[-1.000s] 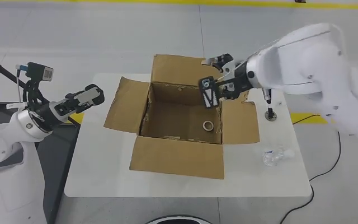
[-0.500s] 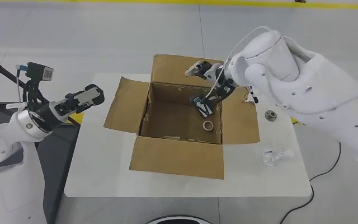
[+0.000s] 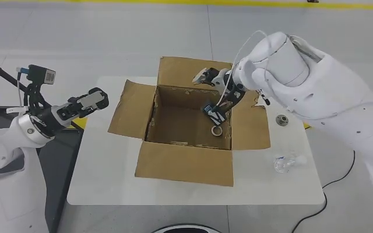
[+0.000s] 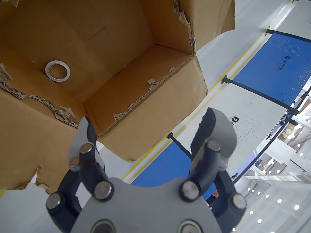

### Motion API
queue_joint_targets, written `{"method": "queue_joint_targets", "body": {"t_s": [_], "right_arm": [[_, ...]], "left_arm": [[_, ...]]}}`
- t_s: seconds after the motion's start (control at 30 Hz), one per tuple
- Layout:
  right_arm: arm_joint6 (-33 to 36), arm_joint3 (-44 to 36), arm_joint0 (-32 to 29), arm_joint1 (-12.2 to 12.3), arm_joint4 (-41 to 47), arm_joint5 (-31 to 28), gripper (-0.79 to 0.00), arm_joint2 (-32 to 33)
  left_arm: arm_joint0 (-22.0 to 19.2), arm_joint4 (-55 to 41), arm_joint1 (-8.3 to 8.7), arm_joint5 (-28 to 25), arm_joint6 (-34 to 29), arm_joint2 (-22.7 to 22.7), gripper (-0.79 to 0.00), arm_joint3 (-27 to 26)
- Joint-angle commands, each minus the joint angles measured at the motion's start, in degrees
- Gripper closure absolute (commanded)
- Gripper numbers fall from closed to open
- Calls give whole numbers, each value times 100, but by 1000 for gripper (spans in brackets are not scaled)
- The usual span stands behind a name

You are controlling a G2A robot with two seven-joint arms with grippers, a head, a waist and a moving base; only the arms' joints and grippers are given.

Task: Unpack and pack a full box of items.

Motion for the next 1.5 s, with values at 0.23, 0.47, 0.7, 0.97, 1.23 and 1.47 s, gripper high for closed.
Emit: {"method": "queue_joint_targets", "body": {"t_s": [0.23, 0.47, 0.7, 0.97, 1.23, 1.47], "right_arm": [[-527, -20, -539, -226, -1185, -23, -785, -1], [-1829, 633, -763, -680, -2841, -23, -785, -1], [-2198, 1323, -1048, -1260, -3764, 61, -785, -1], [-2798, 2284, -1236, -1779, -4607, 660, -785, -1], [-3682, 3273, -1244, -2110, -5439, 1543, -785, -1], [-4244, 3953, -1117, -2352, -5770, 2104, -785, -1]], "left_arm": [[0, 0, 0, 0, 0, 0, -785, 0], [0, 0, 0, 0, 0, 0, -785, 0], [0, 0, 0, 0, 0, 0, -785, 0], [0, 0, 0, 0, 0, 0, -785, 0], [0, 0, 0, 0, 0, 0, -785, 0], [0, 0, 0, 0, 0, 0, -785, 0]]}}
